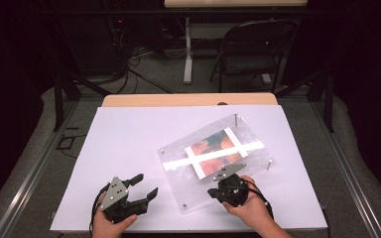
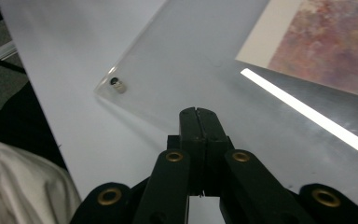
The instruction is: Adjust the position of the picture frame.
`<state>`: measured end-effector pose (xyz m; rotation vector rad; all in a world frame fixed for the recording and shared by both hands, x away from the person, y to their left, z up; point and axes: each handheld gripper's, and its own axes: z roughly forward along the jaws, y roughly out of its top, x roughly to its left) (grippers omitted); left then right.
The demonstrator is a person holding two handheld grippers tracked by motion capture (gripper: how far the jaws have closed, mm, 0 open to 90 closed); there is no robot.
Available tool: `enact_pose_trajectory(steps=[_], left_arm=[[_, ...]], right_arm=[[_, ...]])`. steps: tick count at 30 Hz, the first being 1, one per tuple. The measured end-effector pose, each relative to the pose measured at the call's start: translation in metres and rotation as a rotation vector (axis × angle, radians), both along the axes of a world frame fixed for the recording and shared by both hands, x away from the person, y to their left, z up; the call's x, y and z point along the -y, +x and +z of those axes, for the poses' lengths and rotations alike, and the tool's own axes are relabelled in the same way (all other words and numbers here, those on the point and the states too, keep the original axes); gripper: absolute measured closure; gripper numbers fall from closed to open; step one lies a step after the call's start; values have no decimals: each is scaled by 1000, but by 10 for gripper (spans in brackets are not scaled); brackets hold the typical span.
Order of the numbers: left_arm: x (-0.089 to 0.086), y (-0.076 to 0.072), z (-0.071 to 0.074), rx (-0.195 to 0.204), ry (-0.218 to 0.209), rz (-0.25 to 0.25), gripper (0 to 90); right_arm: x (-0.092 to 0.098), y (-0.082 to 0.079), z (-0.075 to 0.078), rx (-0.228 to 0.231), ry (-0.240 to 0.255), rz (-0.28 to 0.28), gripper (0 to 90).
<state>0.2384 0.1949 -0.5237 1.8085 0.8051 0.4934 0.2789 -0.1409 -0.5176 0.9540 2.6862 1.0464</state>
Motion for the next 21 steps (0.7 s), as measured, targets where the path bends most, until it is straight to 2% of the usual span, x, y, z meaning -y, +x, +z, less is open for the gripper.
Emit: enact_pose_trajectory(steps=[3,10,13,18,21], left_arm=[[0,0,0,-4,4,-1,313],[0,-1,0,0,8,-3,314],[0,0,0,3,9,-5,314],[0,0,0,3,11,-6,314],[0,0,0,0,8,-4,314]], right_arm=[[0,-5,-4,-18,0,12,900],[16,-8,-19,-55,-36,-32,900],[21,-6,-24,-63,-48,-57,900],[20,0,-25,-72,-34,-91,900],[18,1,-26,-77,-35,-92,900]])
